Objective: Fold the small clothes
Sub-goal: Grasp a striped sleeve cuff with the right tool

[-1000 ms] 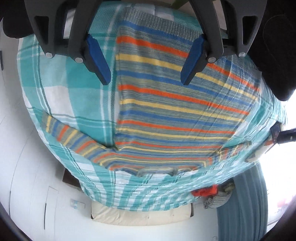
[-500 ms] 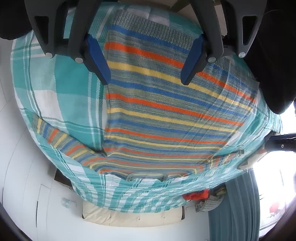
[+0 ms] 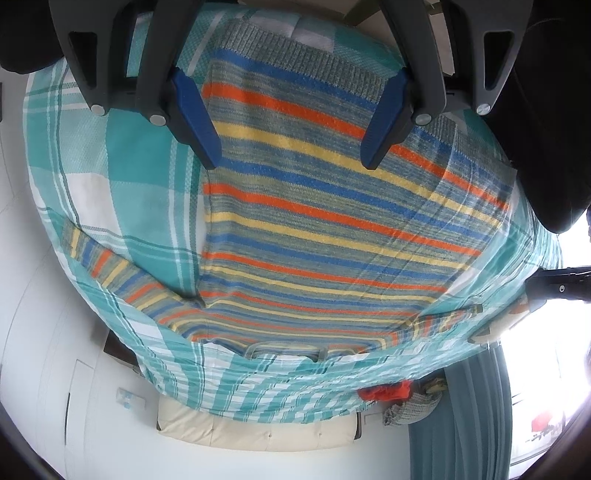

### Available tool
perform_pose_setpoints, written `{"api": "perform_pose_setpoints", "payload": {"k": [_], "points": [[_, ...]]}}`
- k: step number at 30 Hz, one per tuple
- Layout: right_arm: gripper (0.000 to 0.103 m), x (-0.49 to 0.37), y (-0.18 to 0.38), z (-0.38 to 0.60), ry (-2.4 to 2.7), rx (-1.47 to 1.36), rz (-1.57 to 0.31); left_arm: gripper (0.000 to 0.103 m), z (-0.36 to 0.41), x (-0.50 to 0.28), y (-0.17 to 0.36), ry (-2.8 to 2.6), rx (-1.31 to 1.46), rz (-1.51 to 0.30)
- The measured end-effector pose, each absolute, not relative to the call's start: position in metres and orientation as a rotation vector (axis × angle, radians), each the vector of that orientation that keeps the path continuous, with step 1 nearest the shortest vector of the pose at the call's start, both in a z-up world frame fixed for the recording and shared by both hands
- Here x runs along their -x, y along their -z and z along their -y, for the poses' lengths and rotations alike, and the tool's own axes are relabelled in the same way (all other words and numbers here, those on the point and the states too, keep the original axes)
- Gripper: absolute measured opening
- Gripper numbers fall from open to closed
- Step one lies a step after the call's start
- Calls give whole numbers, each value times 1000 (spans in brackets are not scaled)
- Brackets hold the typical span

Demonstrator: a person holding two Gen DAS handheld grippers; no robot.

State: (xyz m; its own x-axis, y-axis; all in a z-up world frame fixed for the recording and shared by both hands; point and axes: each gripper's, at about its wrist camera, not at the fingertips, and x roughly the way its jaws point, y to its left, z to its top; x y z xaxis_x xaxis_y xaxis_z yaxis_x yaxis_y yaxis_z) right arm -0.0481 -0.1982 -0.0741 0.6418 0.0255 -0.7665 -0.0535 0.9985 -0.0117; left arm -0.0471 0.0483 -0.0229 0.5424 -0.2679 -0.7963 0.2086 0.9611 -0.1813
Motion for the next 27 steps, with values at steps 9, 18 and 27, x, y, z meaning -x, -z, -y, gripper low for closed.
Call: {"api": "perform_pose_setpoints", "payload": {"k": [9,18,27], "points": [[77,50,63,221,-31,-79,-845,98,-39,34,-4,320,72,-872],[77,3,47,393,115,-582,-718,98,-33,-16,34,332,152,-868],[66,-23,97,567,280,-1070,-726,97,-48,-23,100,228,177,-940]]}}
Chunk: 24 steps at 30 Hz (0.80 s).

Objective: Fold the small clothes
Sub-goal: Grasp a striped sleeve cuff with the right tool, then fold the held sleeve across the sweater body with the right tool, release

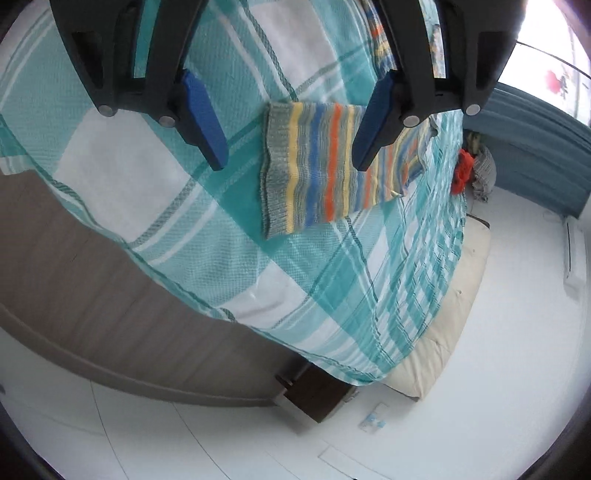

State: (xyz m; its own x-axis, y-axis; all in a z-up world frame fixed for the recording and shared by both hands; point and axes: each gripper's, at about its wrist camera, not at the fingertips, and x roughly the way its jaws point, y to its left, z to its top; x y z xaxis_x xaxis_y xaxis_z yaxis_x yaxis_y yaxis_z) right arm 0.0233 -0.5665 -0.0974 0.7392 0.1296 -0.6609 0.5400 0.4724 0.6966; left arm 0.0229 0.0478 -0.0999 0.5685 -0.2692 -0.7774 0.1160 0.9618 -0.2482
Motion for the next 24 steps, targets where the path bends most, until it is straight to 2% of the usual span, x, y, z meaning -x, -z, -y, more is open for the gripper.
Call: {"api": "perform_pose_setpoints", "payload": {"k": [4,7,8,9,12,15,18,21,24], "points": [[53,-55,121,570,269,-1083,-831,98,-52,-28,101,211,178,-932],[39,-69,133,571,268,-1090,-864,98,-51,-30,104,193,140,-921],[24,-73,137,571,269,-1077,-898,98,-51,-31,106,189,140,-931],[4,-77,140,571,274,-1061,-935,98,-52,-33,109,187,148,-943],[3,-86,126,566,347,-966,-973,98,-52,-34,113,195,168,-955],[3,-112,68,525,405,-621,-991,98,-49,-32,110,199,143,-936],[3,-149,12,462,308,-405,-966,98,-47,-32,109,211,131,-932],[3,-194,-20,389,157,-300,-967,98,-47,-32,106,221,136,-920],[3,-236,-22,318,17,-263,-984,98,-51,-30,101,216,137,-897]]}}
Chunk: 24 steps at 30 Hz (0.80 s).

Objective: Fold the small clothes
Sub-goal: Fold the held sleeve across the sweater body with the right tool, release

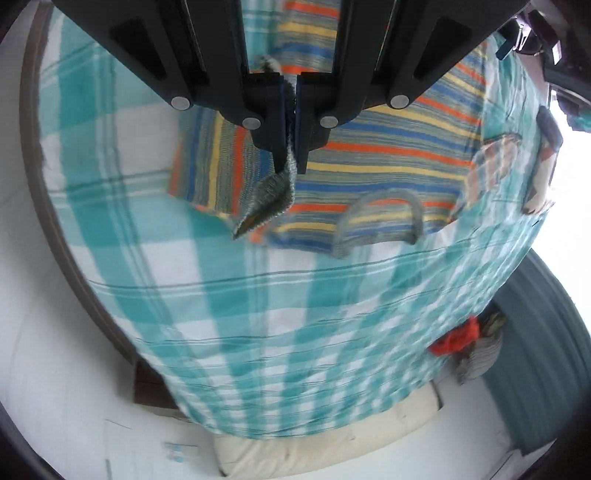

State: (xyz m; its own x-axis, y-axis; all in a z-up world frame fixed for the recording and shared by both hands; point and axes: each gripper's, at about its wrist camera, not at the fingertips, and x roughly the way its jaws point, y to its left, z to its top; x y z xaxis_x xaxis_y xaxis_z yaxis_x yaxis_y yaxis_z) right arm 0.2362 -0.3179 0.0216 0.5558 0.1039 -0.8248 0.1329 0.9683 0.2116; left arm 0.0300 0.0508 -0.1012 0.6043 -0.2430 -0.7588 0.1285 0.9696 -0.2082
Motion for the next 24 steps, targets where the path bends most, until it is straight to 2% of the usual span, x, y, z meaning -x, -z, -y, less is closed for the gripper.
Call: {"api": "perform_pose_setpoints", "payload": {"k": [4,5,6,7,8,13,17,18,19,22,24], "points": [[6,-271,7,253,-183,-367,-994,98,-58,-30,101,206,170,-899],[14,-278,17,247,-260,-440,-997,98,-59,-31,101,204,177,-903],[40,-286,30,243,-307,-500,-1029,98,-61,-31,102,201,183,-906],[54,-290,38,241,-320,-553,-1054,98,-62,-32,102,197,188,-906],[64,-288,42,246,-327,-614,-1037,98,-63,-32,102,196,193,-905],[64,-268,53,300,-285,-819,-991,98,-62,-36,104,202,210,-911],[63,-256,109,338,-98,-805,-1193,98,-55,-37,108,204,188,-927],[52,-251,117,347,2,-713,-1220,98,-54,-36,109,201,174,-926],[46,-242,115,355,67,-646,-1189,98,-53,-34,109,197,159,-927],[48,-219,98,372,98,-637,-1045,98,-49,-31,113,197,140,-940],[48,-216,91,372,53,-636,-1030,98,-46,-32,116,205,134,-949]]}}
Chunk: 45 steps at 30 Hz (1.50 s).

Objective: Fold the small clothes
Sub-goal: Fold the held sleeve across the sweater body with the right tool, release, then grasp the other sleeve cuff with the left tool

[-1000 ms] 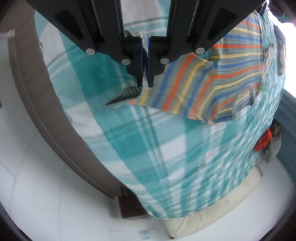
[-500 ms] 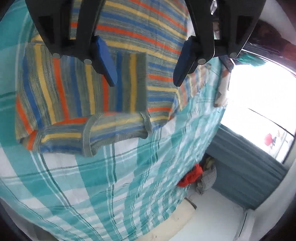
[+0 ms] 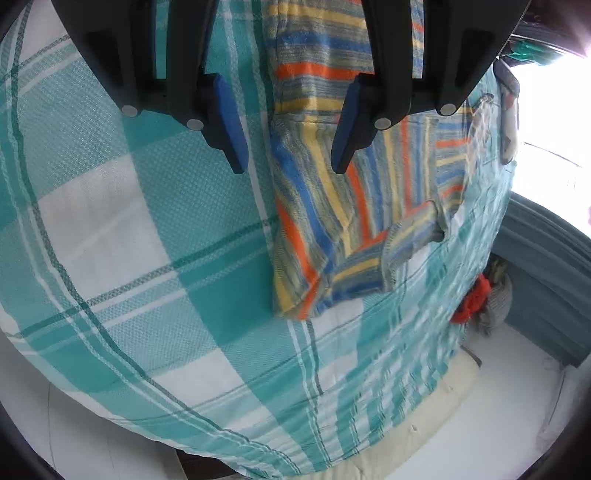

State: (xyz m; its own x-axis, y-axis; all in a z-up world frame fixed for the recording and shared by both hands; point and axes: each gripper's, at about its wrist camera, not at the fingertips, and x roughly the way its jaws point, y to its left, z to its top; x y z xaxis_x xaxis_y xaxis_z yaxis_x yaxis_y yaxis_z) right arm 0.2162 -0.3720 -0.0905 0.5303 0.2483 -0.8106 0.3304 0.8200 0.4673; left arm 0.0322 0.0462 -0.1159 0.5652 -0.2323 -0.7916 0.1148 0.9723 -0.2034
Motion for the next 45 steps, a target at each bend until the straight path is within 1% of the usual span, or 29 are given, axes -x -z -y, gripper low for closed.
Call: {"api": "perform_pose_setpoints", "payload": {"k": [3,5,6,7,8,9,10,13,16,17,18,23,25,28,32,35,40,43,45], "points": [[48,-223,80,357,-16,-536,-1019,98,-40,-33,117,210,103,-941],[48,-227,78,347,-133,-558,-988,98,-35,-32,119,211,70,-942],[47,-229,84,344,-168,-579,-999,98,-33,-32,121,209,50,-949],[47,-233,94,341,-153,-574,-1050,98,-31,-31,123,207,31,-956],[45,-235,108,338,-79,-530,-1132,98,-30,-31,124,205,17,-961],[33,-235,119,339,12,-475,-1189,98,-30,-31,124,204,8,-962],[31,-231,119,342,80,-432,-1182,98,-30,-30,123,206,6,-961],[41,-202,99,351,171,-404,-1064,98,-36,-28,119,218,43,-952],[55,-151,75,354,190,-413,-924,98,-42,-30,117,231,96,-941],[63,-132,72,353,211,-400,-884,98,-44,-30,118,228,112,-937],[66,-112,70,352,235,-384,-849,98,-45,-30,118,222,128,-935],[66,-22,77,341,333,-367,-757,98,-52,-28,129,173,173,-961],[66,2,83,337,357,-362,-762,98,-49,-27,129,160,156,-951],[67,10,88,342,317,-421,-800,98,-42,-26,128,156,122,-943],[67,3,83,341,317,-372,-766,98,-36,-22,128,155,51,-948],[67,2,87,338,296,-404,-770,98,-42,-19,118,165,43,-942],[67,0,92,326,252,-405,-796,98,-93,-48,90,168,155,-910],[67,-2,93,317,221,-376,-808,98,-143,-88,80,112,266,-938],[67,-4,95,312,207,-363,-820,98,-185,-117,84,65,381,-954]]}}
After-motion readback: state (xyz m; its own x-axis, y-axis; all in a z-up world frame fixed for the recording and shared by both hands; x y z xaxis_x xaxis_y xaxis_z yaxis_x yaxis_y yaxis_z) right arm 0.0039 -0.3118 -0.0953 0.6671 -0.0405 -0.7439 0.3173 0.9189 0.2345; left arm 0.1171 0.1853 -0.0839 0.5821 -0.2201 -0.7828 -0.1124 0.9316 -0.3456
